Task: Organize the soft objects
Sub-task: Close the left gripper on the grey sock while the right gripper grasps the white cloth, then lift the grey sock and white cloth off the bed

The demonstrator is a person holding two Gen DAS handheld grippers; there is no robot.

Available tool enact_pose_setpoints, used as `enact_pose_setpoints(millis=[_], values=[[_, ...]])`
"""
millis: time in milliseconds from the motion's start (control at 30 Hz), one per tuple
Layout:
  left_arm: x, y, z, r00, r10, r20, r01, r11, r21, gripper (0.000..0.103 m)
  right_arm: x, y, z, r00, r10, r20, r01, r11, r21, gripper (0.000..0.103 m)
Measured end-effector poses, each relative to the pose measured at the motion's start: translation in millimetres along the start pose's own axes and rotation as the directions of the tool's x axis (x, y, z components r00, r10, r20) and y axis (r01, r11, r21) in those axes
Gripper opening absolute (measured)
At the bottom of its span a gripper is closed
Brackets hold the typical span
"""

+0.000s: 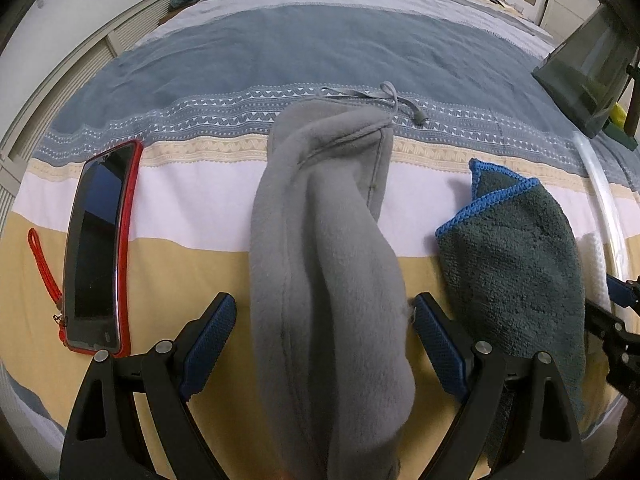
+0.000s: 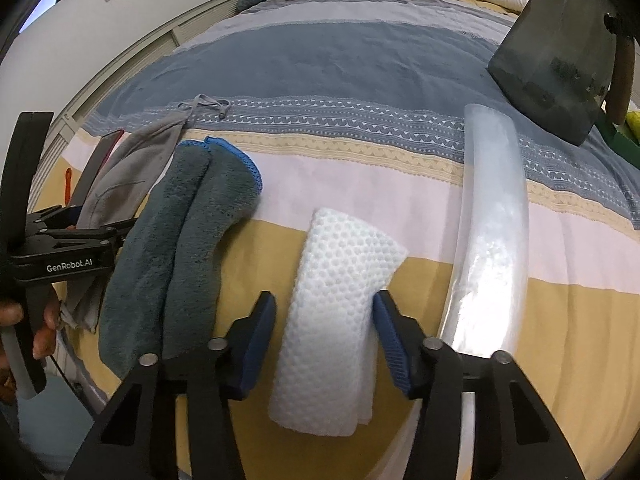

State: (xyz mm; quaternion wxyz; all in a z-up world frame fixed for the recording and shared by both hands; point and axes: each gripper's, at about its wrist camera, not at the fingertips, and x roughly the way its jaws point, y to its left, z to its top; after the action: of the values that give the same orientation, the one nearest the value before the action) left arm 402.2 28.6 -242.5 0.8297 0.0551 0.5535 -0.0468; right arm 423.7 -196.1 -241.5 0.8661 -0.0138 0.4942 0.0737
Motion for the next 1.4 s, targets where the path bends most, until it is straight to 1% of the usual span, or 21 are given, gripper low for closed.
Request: enact_pose_setpoints(millis=[100, 167, 333, 467, 600, 633, 667, 700, 767, 867, 967, 1067, 1167, 1400], values=[[0.5, -0.4, 0.7, 1.0, 0.002, 0.0, -0.002, 1.0, 0.004, 0.085, 0.3, -1.2, -0.2, 1.0, -0.012, 0.002, 0.012, 1.0, -0.005, 0.032], [0.6, -0.7, 1.0, 1.0, 0.004, 0.001, -0.004, 1.0, 0.01, 0.082, -1.2, -2.5, -0.9, 1.0, -0.018, 0.005, 0.018, 1.0, -0.01, 0.028], [1.1, -0.6, 1.3, 1.0, 0.006, 0.003, -0.006, 1.0, 0.011, 0.079, -4.3, -5.5, -2.6, 1.0, -0.018, 0.016, 0.018, 1.0, -0.006, 0.022], [1.0, -1.9, 2.1, 1.0, 0.011, 0.003, -0.011, 1.0, 0.018, 0.078, -8.2, -12.1, -3.7, 0.999, 0.005, 0.033, -0.005, 1.0, 0.012, 0.016], [1.3, -3.2, 3.1, 1.0, 0.013, 0.008, -0.013, 1.0, 0.016, 0.075, -10.9, -16.2, -4.8, 0.999, 0.021, 0.042, -0.021, 1.0, 0.017, 0.013], [1.5, -3.1, 3.4, 1.0, 0.012, 0.009, -0.012, 1.0, 0.014, 0.072, -11.0, -15.9, -4.9, 0.999, 0.023, 0.04, -0.023, 1.0, 0.012, 0.013], [1.6, -3.1, 3.8, 1.0, 0.009, 0.01, -0.009, 1.0, 0.014, 0.065, -11.0, -16.2, -4.7, 0.999, 0.023, 0.039, -0.023, 1.0, 0.009, 0.012], [1.1, -3.3, 4.3, 1.0, 0.008, 0.013, -0.008, 1.0, 0.017, 0.061, -10.9, -15.8, -4.2, 0.999, 0.022, 0.036, -0.022, 1.0, 0.006, 0.012], [-0.2, -3.7, 5.7, 1.0, 0.011, 0.018, -0.012, 0.999, 0.032, 0.048, -11.5, -14.4, -3.1, 0.999, 0.022, 0.037, -0.022, 1.0, 0.001, 0.011], [-2.1, -5.2, 8.4, 1.0, 0.018, 0.023, -0.019, 0.999, 0.043, 0.036, -12.8, -13.6, -1.9, 0.999, 0.022, 0.042, -0.022, 1.0, 0.004, 0.011], [-3.7, -2.6, 10.8, 1.0, 0.017, 0.024, -0.018, 0.999, 0.038, 0.028, -14.0, -12.0, -1.5, 0.999, 0.02, 0.044, -0.02, 1.0, 0.004, 0.011], [-5.3, -3.2, 11.4, 0.999, 0.02, 0.028, -0.021, 0.999, 0.038, 0.023, -18.0, -10.9, -1.1, 0.999, 0.019, 0.049, -0.019, 1.0, 0.004, 0.011], [-8.0, -3.7, 12.9, 0.999, 0.017, 0.031, -0.018, 0.999, 0.027, 0.02, -24.9, -10.8, -0.1, 0.998, 0.019, 0.062, -0.019, 1.0, 0.01, 0.011], [-22.3, 2.2, 14.4, 0.999, 0.016, 0.049, -0.016, 1.0, 0.001, 0.019, -41.4, -11.4, 1.5, 0.995, 0.024, 0.093, -0.027, 0.999, 0.023, 0.011]])
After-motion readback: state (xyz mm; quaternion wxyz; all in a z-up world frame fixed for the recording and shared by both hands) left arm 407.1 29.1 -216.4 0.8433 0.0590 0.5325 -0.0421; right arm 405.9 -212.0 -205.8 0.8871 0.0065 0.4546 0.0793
